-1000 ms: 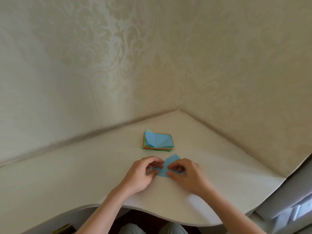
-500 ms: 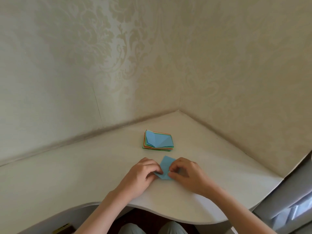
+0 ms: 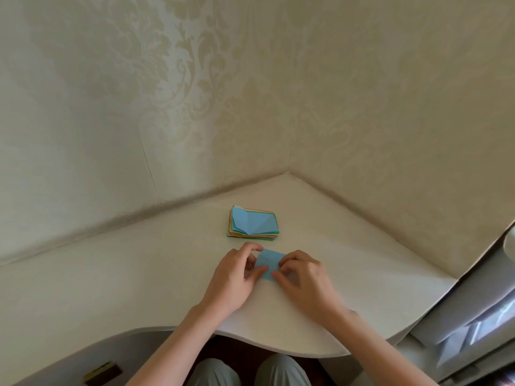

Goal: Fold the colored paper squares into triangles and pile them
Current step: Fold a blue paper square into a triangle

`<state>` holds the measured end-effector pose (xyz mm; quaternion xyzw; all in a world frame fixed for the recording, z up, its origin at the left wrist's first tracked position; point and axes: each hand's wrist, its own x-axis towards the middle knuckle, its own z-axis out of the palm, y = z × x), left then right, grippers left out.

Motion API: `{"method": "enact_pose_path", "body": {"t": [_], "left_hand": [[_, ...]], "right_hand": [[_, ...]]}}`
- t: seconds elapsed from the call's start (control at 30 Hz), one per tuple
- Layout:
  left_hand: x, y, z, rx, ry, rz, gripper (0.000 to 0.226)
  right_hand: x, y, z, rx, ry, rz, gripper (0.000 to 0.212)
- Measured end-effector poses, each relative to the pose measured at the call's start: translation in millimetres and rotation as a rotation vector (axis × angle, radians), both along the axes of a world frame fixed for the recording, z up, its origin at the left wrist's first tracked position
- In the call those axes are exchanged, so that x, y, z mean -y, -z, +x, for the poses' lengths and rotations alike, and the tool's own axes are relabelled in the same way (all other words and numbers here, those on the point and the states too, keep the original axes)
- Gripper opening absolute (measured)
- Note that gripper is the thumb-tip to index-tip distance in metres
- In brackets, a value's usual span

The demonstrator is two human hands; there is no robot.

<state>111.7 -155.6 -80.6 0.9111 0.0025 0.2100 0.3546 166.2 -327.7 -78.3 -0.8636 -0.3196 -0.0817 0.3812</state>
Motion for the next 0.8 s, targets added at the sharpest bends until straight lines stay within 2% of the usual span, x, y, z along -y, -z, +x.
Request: {"method": "enact_pose_path", "body": {"t": [0.23,0.37,0.5,0.57,0.67,0.73,0.8], "left_hand": [[3,5,5,-0.01,-0.052,0.018,0.038],[4,2,7,-0.046,-0.094,-0.09,0.037],[0,-2,8,-0.06,-0.093,-0.124,0.021],[0,-4,8,-0.074,-0.053,-0.087,0.02],[-2,-6,9,-0.055,-0.018,0.055,0.032],[-4,-9,7,-0.027,0.01,0.204,0.035],[-2,-14,1,-0.018,0.051,0.316,0.027]], "right_hand": [[-4,2,1,-0.019,0.06,0.057,0.011],[-5,-1,2,-0.091,0.075,0.059,0.028],[1,-5,14,-0.214,0.081,-0.085,0.051],[8,-11,20,-0.294,0.059,-0.143,0.057],[10,-22,26,-0.348,-0.024,-0.177,0.051],[8,-27,26,-0.306,-0.044,-0.212,0.05],[7,-29,23,-0.237,-0.044,-0.261,0.047]]}}
